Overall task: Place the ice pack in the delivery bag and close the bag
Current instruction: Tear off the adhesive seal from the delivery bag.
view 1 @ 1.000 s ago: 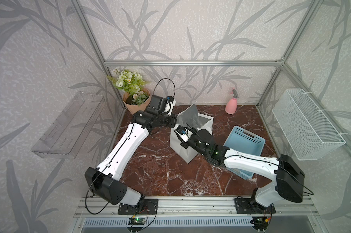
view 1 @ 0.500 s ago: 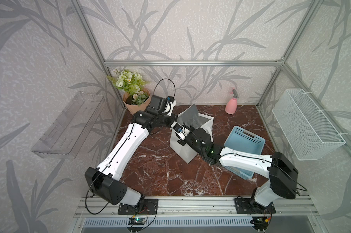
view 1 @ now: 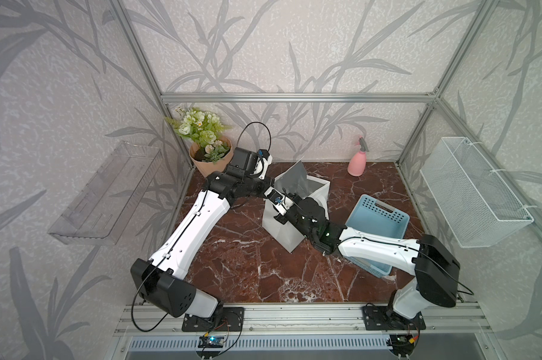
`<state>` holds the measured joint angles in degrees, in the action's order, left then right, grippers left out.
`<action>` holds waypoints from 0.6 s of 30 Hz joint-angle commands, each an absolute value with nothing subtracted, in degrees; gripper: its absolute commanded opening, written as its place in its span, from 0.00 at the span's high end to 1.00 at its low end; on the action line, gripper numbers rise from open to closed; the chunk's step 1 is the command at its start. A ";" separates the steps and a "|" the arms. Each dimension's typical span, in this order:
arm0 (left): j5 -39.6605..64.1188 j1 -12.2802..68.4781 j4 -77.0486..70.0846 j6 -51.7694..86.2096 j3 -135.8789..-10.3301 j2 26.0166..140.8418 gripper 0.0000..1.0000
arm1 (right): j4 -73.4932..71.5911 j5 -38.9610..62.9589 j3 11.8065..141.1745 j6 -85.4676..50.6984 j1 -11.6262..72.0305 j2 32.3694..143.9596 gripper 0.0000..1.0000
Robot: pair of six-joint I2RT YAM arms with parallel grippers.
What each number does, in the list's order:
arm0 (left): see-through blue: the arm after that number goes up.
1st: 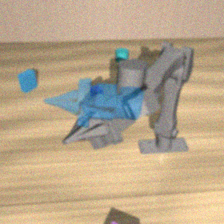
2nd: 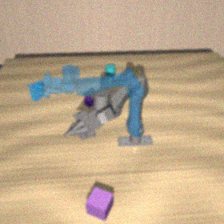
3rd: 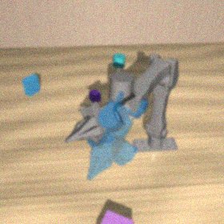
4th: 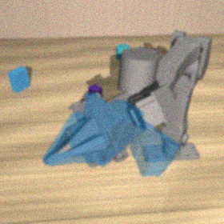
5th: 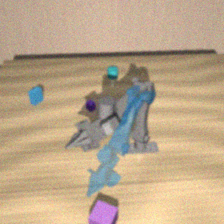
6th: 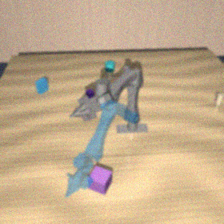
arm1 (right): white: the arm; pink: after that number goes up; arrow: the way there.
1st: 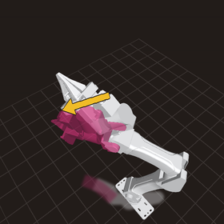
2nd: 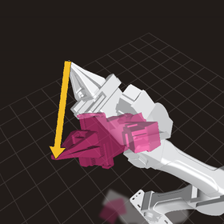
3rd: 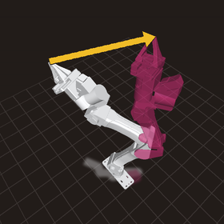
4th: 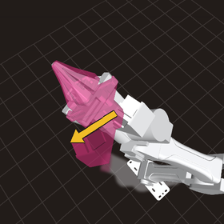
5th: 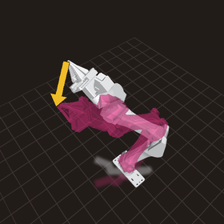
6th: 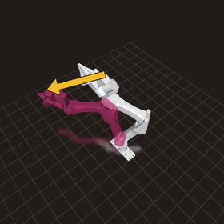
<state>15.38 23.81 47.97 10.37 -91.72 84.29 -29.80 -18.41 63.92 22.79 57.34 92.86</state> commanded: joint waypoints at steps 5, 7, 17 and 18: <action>16.08 23.38 47.37 10.98 -90.84 82.71 0.96 | -29.74 -18.06 63.68 23.12 57.43 94.28 0.84; 16.26 23.36 47.38 11.00 -90.79 82.71 0.96 | -29.86 -18.17 63.68 23.17 57.42 94.52 0.85; 16.56 23.29 47.37 11.10 -90.68 82.64 0.96 | -28.92 -18.93 64.33 22.28 57.41 95.45 0.87; 16.53 23.29 47.43 11.12 -90.68 82.64 0.96 | -29.11 -19.23 64.25 22.37 57.40 95.54 0.89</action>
